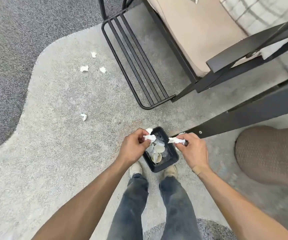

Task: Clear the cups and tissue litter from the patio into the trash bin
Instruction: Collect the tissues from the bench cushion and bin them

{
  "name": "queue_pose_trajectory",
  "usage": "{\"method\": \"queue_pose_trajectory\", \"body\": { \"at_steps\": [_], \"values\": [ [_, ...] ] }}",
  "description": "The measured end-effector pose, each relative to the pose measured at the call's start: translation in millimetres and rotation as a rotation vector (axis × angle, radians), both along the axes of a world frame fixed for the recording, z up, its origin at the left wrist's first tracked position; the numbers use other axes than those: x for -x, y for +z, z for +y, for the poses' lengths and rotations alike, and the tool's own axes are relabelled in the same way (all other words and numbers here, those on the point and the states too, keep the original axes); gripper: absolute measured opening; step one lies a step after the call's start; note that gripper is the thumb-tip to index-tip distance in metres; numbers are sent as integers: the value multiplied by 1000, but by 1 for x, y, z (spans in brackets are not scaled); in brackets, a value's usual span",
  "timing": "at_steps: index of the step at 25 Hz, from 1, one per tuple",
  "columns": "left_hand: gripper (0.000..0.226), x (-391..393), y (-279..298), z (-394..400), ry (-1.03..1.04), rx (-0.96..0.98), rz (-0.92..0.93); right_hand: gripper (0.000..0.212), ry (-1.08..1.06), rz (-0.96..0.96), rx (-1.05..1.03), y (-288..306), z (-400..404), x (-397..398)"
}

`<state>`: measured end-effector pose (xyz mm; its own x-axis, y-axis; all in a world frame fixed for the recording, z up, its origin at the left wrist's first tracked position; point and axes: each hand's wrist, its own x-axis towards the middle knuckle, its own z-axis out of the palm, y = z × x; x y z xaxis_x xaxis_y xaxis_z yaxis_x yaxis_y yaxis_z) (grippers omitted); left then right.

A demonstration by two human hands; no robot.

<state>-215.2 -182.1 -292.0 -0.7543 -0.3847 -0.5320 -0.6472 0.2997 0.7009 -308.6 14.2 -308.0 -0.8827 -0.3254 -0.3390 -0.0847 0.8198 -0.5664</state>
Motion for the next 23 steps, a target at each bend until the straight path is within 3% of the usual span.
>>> {"method": "queue_pose_trajectory", "body": {
  "at_steps": [6, 11, 16, 23],
  "values": [
    [18, -14, -170, 19, -23, 75, -149, 21, 33, -157, -190, -164, 6, -25],
    [21, -12, -270, 29, -124, 131, -270, 20, 43, -186, -328, -254, 10, -37],
    [24, -10, -311, 24, -193, 211, -351, 26, 121, -166, -370, -296, 2, -46],
    [30, -9, -301, 12, -266, 197, -383, 37, 131, -205, -372, -289, -2, -37]
  ]
}}
